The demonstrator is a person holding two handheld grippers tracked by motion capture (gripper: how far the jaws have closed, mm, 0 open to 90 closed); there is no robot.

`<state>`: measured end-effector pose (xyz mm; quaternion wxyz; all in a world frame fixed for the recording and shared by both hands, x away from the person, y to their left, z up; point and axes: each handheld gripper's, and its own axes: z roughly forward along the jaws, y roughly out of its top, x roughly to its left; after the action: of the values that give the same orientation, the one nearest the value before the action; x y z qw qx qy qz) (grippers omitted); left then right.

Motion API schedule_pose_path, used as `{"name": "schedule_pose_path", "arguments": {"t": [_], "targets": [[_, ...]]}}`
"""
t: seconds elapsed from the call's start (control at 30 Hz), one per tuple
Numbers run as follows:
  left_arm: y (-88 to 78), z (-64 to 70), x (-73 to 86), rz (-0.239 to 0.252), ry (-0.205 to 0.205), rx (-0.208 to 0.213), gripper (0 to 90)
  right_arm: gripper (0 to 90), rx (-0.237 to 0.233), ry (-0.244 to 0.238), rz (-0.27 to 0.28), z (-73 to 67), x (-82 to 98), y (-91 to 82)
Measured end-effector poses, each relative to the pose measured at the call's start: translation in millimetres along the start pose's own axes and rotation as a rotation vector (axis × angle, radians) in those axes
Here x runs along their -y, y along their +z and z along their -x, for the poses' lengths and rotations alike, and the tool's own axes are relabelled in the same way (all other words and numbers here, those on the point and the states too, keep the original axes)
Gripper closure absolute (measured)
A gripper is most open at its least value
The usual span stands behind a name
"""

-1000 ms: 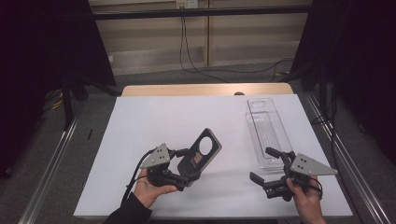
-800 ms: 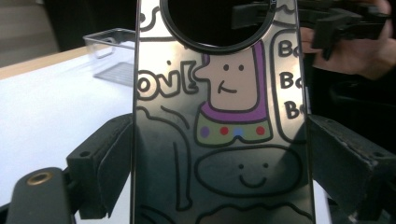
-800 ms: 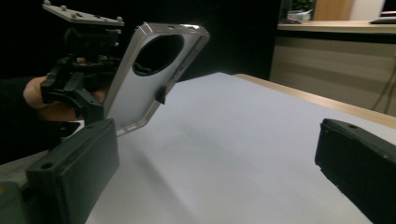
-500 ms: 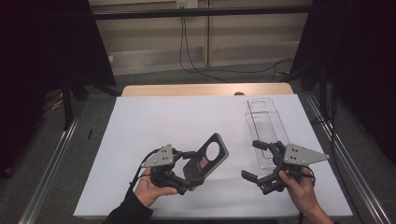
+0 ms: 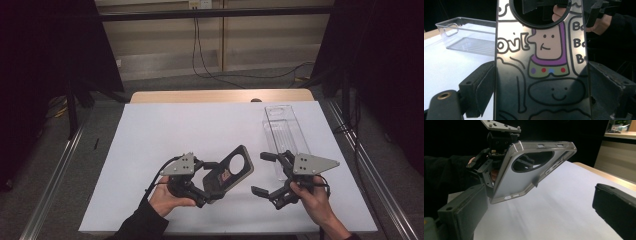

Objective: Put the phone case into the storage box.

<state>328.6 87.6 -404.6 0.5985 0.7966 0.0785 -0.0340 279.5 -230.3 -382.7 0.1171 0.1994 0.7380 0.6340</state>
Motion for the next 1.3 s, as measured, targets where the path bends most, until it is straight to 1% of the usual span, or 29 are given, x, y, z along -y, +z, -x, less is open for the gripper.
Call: {"name": "schedule_pose_path", "arguments": {"t": [0.07,0.1,0.17,0.27,0.33,0.37,0.43,0.57,0.63,0.7,0.77,0.83,0.97,1.1,1.17,1.23,1.3], "targets": [[-0.3,0.4,-0.2,0.007,-0.007,0.012,12.4,0.0,-0.007,0.002,-0.007,1.6,-0.5,2.3],[-0.3,0.6,-0.4,0.003,-0.002,0.013,12.4,0.0,-0.010,0.004,-0.020,2.5,-0.9,3.3],[0.7,1.0,0.3,0.004,-0.003,0.020,12.4,0.0,-0.028,0.012,-0.042,4.1,-1.9,5.2],[1.8,1.3,1.4,-0.001,-0.002,0.030,12.4,0.0,-0.065,0.007,-0.051,6.7,-3.0,6.0],[2.2,1.4,2.1,-0.008,0.000,0.026,12.4,0.0,-0.070,0.017,-0.066,8.4,-2.1,7.3],[2.3,1.4,2.7,-0.008,-0.003,0.030,12.4,0.0,-0.069,0.018,-0.071,9.0,-1.7,7.7],[2.4,0.9,3.6,-0.012,-0.007,0.029,12.4,0.0,-0.082,0.024,-0.076,10.1,-1.6,8.9],[3.2,0.9,3.7,-0.011,-0.005,0.035,12.4,0.1,-0.109,0.016,-0.080,10.9,-2.1,13.3],[3.6,0.8,4.1,-0.019,-0.011,0.040,12.4,0.0,-0.120,0.017,-0.074,11.0,-2.6,15.6],[4.1,0.7,4.8,-0.022,-0.008,0.040,12.4,0.0,-0.116,0.014,-0.067,11.2,-3.4,17.4],[4.8,0.9,5.1,-0.022,-0.010,0.040,12.4,0.0,-0.131,0.015,-0.063,11.4,-4.5,18.9],[5.3,1.4,5.2,-0.025,-0.008,0.046,12.4,0.1,-0.137,0.013,-0.061,11.4,-5.7,20.7],[5.7,1.7,4.9,-0.027,-0.004,0.046,12.4,0.3,-0.154,0.010,-0.054,11.6,-7.2,24.7],[5.6,2.0,4.6,-0.028,-0.002,0.053,12.4,0.6,-0.168,0.005,-0.052,10.7,-7.8,28.4],[6.1,2.2,4.2,-0.025,-0.012,0.070,12.4,1.1,-0.174,0.005,-0.048,10.6,-8.3,30.0],[6.7,2.8,3.8,-0.030,-0.006,0.069,12.4,1.1,-0.175,0.002,-0.045,10.9,-8.4,31.7],[6.5,2.6,4.0,-0.031,-0.008,0.075,12.4,1.0,-0.186,0.003,-0.039,11.3,-8.5,33.3]]}}
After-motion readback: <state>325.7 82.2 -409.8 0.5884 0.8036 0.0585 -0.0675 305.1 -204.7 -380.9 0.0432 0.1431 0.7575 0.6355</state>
